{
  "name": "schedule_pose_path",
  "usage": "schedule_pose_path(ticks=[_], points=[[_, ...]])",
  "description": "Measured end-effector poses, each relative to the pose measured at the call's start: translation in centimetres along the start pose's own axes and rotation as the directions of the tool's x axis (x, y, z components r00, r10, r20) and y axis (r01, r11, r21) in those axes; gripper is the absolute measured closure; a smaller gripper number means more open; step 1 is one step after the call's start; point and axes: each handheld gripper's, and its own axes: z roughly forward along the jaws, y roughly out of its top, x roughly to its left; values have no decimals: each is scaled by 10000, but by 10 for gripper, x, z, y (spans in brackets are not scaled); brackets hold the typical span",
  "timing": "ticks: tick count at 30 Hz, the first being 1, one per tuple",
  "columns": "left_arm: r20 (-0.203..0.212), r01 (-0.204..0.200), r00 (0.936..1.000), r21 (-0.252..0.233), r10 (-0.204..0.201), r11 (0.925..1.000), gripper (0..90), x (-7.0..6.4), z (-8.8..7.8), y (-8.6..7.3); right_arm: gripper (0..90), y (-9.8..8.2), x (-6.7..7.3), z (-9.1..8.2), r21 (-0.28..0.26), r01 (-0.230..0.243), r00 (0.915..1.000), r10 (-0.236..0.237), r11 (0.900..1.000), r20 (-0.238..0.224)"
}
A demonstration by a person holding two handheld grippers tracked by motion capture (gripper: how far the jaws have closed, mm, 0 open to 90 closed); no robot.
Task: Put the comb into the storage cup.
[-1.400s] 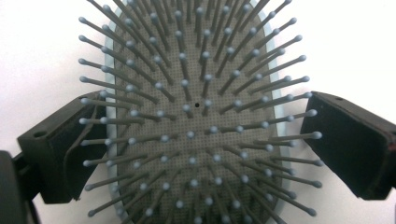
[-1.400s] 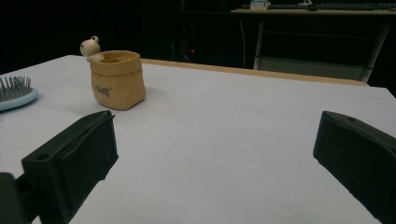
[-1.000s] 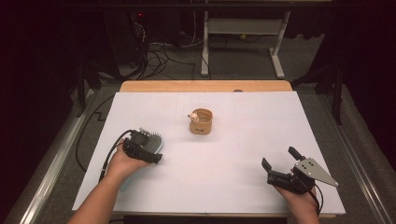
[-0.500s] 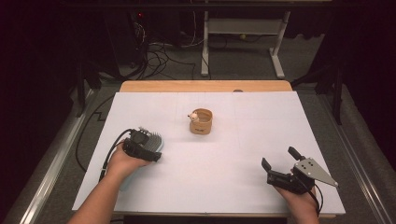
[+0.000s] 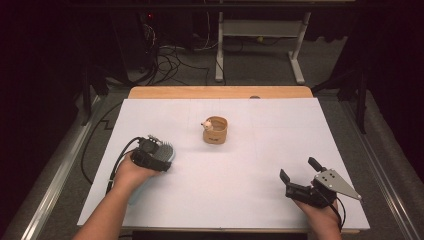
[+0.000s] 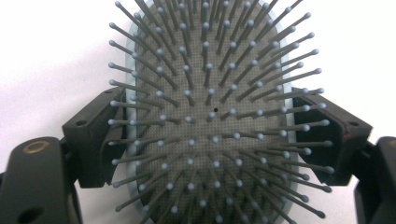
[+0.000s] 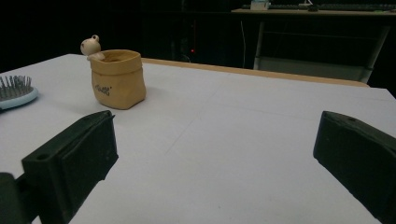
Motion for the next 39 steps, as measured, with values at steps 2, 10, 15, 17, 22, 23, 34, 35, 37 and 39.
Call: schedule_pose_path(ticks=[2,10,15,17,22,23,34,35,37,39], points=[[-9,26,10000,-22,-26,10000,196,0,0,0,4,0,0,0,-2,-1,10000,1,10000,2],[-59,37,10000,9,-37,10000,201,0,1,0,4,0,1,0,19,24,10000,-24,10000,-20],[-108,22,9999,55,-21,10000,203,-1,1,0,4,0,1,0,26,1,10000,-1,10000,4],[-113,35,9999,61,-34,10000,204,-1,1,0,4,0,1,0,16,21,10000,-21,10000,0],[-172,25,9998,120,-23,9999,206,-1,1,1,4,0,1,1,38,10,10000,-10,10000,-1],[-174,24,9998,97,-22,10000,206,-2,1,1,4,0,1,0,21,18,10000,-18,10000,8],[-168,17,9999,40,-16,10000,208,-2,0,1,4,0,0,0,11,-11,10000,11,10000,44],[-161,26,9999,19,-26,10000,208,-2,0,1,4,0,0,0,-1,-24,10000,24,10000,45],[-158,22,9999,28,-22,10000,208,-2,-1,1,4,0,0,-1,-29,-21,10000,21,10000,45],[-174,9,9998,50,-8,10000,208,-2,-1,1,4,0,0,-1,-16,-39,10000,39,10000,48]])
